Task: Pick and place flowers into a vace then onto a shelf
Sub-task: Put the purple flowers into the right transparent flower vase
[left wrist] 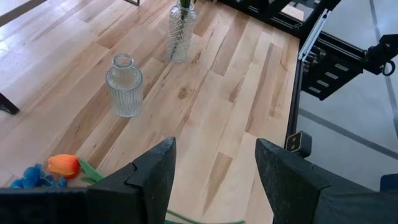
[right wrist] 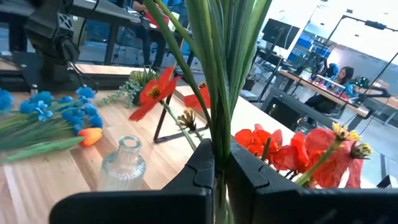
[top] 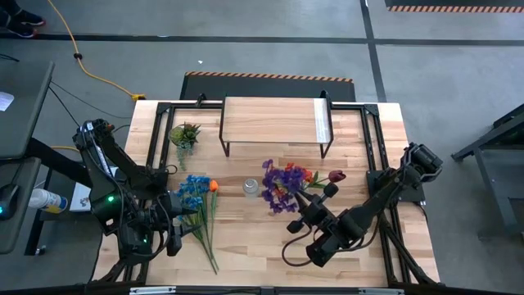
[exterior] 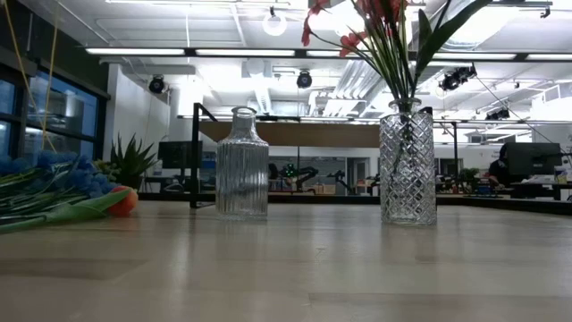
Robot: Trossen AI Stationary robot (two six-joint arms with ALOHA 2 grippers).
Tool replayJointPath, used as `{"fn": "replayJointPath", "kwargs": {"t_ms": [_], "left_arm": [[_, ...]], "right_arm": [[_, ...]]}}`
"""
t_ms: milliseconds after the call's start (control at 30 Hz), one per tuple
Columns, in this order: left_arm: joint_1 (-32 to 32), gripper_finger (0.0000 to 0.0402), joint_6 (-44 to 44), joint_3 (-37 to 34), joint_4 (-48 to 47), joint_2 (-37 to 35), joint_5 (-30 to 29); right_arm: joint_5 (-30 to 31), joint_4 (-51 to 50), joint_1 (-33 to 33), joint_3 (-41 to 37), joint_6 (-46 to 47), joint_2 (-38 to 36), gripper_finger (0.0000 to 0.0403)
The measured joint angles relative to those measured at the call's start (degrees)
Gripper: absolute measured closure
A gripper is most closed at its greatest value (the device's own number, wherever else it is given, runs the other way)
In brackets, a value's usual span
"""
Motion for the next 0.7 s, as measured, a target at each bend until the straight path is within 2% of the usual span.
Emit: {"fn": "replayJointPath", "kwargs": {"t_ms": [333,700], "left_arm": [[0.0,0.0149,0.0,0.0,-0.2,0.0,-0.3],[0.0,0.0149,0.4,0.0,-1.4,0.0,-0.3]], "right_arm": [[-0.2,-3.9,-0.1,0.0,0.0,0.0,0.0393],[-0.4,-2.5,-0.1,0.0,1.5,1.0,0.0393]]}}
